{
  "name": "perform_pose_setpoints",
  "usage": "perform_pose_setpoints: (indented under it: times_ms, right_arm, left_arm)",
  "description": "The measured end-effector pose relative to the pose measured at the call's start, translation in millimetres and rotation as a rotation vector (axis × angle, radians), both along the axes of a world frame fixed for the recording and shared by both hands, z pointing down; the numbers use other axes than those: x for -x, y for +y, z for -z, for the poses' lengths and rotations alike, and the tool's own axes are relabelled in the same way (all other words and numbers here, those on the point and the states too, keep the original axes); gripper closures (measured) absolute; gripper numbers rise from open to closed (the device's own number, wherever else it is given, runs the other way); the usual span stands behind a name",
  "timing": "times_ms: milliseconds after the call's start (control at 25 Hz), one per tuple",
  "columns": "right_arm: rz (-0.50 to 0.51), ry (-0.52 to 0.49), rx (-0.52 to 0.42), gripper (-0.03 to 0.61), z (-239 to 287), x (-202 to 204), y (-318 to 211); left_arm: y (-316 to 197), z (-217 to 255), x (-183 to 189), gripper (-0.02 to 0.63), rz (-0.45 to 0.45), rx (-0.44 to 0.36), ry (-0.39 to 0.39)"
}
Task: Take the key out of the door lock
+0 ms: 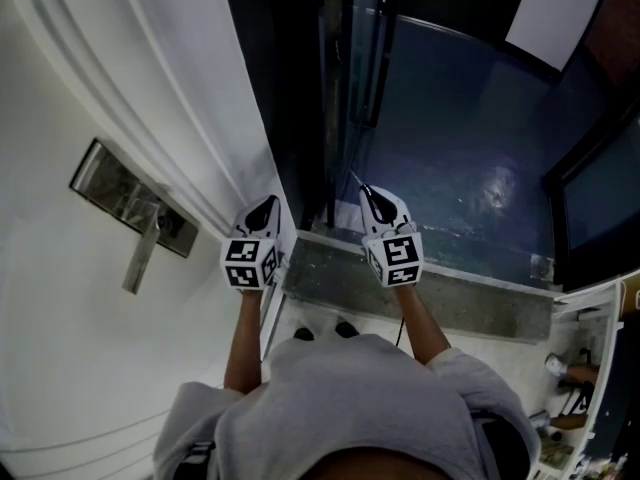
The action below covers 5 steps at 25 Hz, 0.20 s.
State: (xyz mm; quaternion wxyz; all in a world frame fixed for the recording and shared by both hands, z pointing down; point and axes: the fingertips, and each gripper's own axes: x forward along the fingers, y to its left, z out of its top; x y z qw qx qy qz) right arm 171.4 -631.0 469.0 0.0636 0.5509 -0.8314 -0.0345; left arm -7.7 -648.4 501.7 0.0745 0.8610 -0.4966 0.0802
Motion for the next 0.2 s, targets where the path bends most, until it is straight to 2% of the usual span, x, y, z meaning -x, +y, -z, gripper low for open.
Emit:
perform_pose_setpoints:
  times_ms: [200]
  right_arm:
    - [0.005,0.001,-0.006,0.549,3.3,2.0,0.8]
  left_arm:
    - [2.8,1.2,-1.0,0.595,-0.002,0.0,-0.001]
